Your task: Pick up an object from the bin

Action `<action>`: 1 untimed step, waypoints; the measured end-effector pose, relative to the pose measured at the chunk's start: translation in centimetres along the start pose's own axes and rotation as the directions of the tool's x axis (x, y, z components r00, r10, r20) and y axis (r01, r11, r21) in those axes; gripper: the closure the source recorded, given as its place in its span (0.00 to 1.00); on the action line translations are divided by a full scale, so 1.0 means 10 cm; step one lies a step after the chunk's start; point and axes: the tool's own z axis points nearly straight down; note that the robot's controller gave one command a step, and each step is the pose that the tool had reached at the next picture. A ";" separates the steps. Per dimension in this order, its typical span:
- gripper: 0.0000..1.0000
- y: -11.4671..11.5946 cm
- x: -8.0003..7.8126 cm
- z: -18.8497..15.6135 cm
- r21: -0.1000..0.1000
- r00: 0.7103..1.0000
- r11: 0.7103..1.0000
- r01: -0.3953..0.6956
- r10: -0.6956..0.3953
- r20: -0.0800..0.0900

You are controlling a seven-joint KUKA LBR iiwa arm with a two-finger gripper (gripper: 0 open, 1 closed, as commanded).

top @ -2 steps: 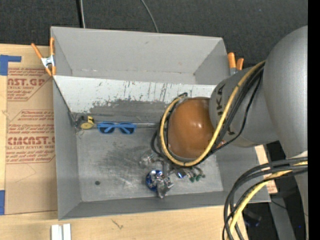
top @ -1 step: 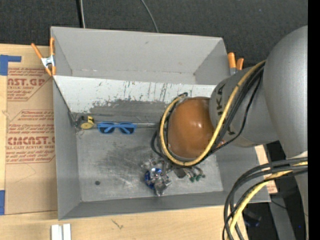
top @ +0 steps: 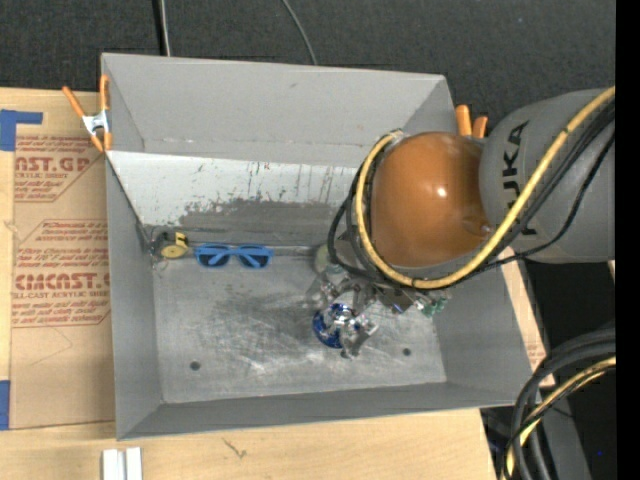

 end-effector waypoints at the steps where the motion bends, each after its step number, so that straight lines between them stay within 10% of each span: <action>1: 1.00 -0.04 -0.03 -0.83 0.003 1.000 1.000 0.000 0.000 0.004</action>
Offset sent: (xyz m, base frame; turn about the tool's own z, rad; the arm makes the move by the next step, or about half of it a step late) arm 0.0022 -0.0023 0.0791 -0.0006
